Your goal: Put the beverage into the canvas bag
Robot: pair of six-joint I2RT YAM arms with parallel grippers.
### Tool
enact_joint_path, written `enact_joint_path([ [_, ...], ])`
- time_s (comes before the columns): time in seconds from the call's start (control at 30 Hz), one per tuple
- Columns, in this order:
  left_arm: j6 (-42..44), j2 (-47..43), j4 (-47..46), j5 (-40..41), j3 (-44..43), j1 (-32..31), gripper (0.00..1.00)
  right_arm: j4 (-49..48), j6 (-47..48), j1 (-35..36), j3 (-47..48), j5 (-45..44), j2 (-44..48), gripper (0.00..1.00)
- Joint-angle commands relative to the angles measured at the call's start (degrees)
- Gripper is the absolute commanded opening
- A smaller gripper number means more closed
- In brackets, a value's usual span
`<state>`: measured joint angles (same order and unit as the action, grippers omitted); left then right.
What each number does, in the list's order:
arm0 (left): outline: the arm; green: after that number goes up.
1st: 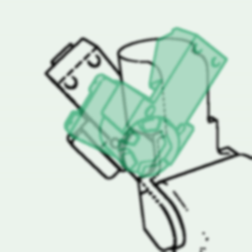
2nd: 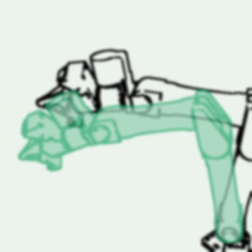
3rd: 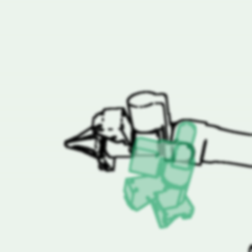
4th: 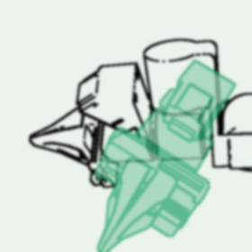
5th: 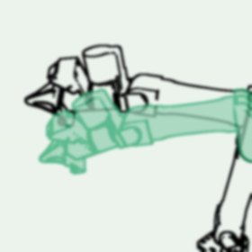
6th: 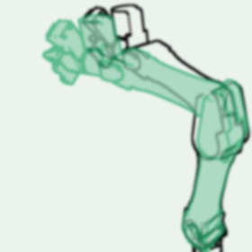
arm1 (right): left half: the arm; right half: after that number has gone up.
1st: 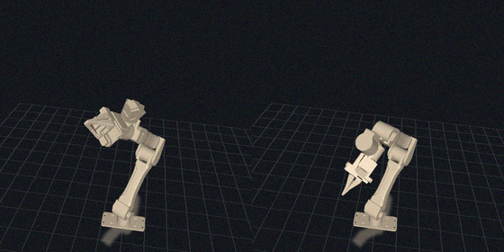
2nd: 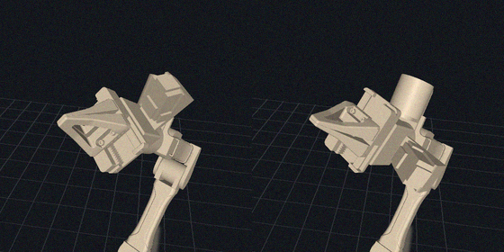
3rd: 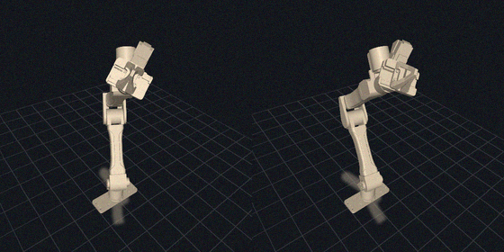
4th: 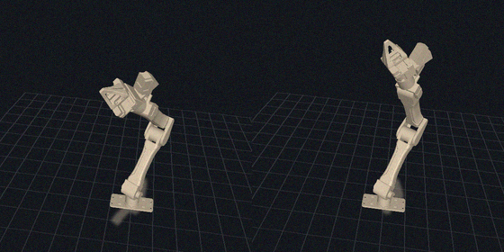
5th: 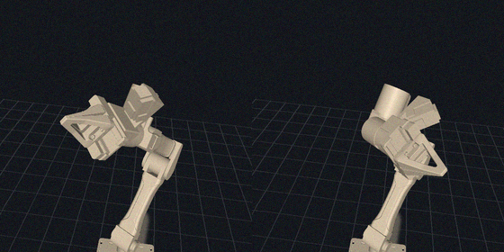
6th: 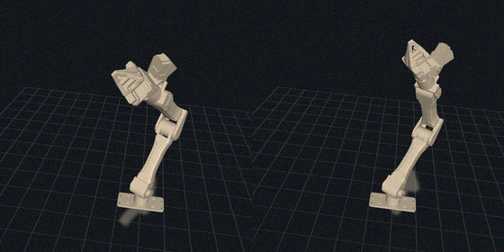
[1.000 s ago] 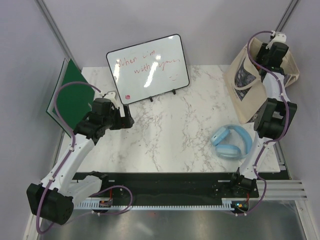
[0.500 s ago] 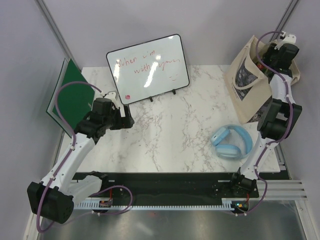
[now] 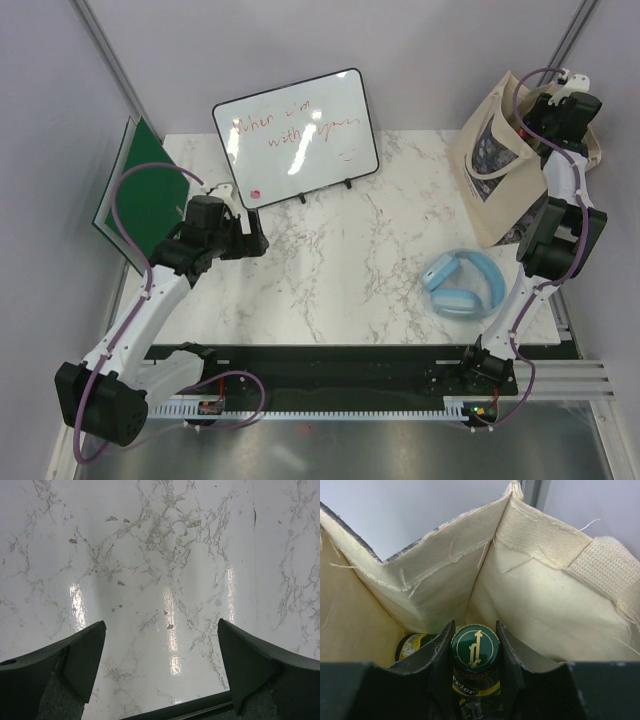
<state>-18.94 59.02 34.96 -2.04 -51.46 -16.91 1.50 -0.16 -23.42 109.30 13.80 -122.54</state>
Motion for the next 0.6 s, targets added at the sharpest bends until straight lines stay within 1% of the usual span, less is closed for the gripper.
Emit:
enact_joint_path([
  [0.0, 2.0, 0.0, -1.7, -0.3, -0.7, -0.1, 1.0, -6.4, 0.4, -0.1, -0.6, 3.0, 1.3, 0.0],
  [0.13, 2.0, -0.1, -1.7, -0.6, -0.7, -0.1, 1.0, -6.2, 0.6, 0.0, -2.4, 3.4, 0.6, 0.0],
  [0.23, 2.0, 0.0, -1.7, -0.9, -0.7, -0.1, 1.0, -6.4, 1.0, 0.1, -3.5, 0.6, 0.4, 0.01],
  [0.3, 2.0, -0.2, -1.7, -0.6, -0.6, -0.2, 1.0, -6.9, 1.0, 0.1, -3.9, -0.2, 0.4, 0.03],
  [0.37, 2.0, -0.2, -1.7, -0.7, -0.6, -0.1, 1.0, -6.9, 1.3, 0.1, -4.2, -1.3, 0.6, 0.02],
  [0.4, 2.0, -0.2, -1.8, -0.6, -0.7, -0.2, 1.0, -6.8, 1.7, 0.2, -4.3, -3.0, 1.0, 0.0],
  [0.43, 2.0, -0.2, -1.7, -0.7, -0.7, -0.2, 1.0, -6.9, 2.2, 0.5, -5.0, -6.0, 1.4, 0.0],
  [0.57, 1.9, -0.1, -1.8, -1.3, -0.7, -0.1, 1.0, -6.1, 2.7, 0.7, -6.0, -11.8, 4.8, 0.0],
])
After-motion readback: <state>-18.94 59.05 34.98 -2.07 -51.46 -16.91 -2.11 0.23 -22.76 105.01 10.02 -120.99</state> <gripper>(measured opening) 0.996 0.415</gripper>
